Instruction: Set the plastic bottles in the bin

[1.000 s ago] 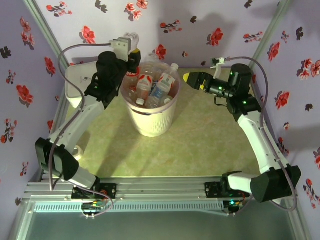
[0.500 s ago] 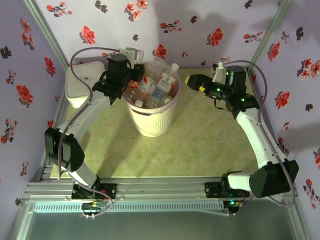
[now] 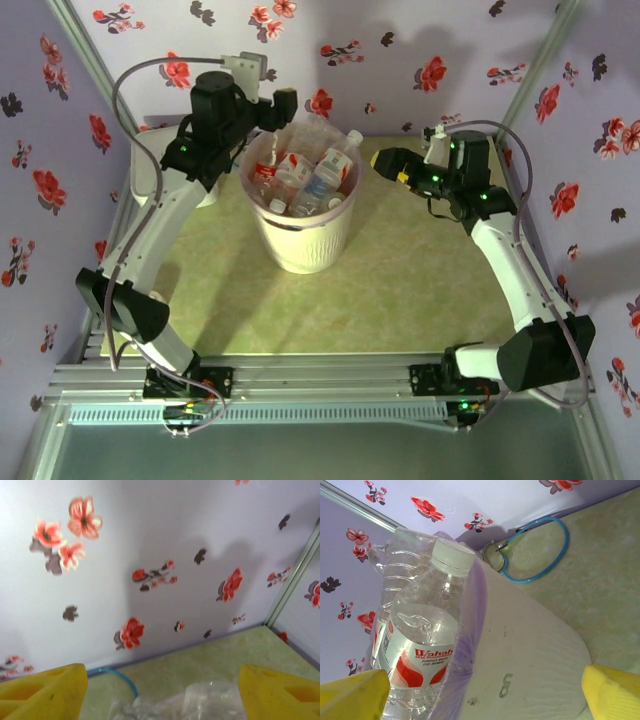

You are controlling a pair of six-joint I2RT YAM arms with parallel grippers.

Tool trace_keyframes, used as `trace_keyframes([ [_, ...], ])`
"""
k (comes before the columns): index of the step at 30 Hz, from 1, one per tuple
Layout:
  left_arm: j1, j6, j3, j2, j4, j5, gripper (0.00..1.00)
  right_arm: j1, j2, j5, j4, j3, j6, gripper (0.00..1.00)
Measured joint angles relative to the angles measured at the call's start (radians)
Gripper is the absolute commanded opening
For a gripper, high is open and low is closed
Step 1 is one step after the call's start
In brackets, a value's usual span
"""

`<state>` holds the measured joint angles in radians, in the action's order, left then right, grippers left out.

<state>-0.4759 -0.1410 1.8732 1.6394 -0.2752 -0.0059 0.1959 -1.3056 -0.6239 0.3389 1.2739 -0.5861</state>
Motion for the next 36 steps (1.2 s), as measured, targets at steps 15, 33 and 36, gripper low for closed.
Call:
trace_keyframes([
  [15,-0.008,-0.037,-0.093,0.126,0.000,-0.011,0.27,-0.002,-0.006,0.000,0.000,0.000,0.000,0.99],
  [33,-0.010,-0.056,-0.098,0.050,-0.016,-0.009,0.69,0.114,-0.066,0.147,0.065,0.111,0.041,0.99],
  [36,-0.013,-0.045,-0.107,-0.015,-0.037,-0.013,0.72,0.185,-0.092,0.207,0.088,0.148,0.086,0.99],
])
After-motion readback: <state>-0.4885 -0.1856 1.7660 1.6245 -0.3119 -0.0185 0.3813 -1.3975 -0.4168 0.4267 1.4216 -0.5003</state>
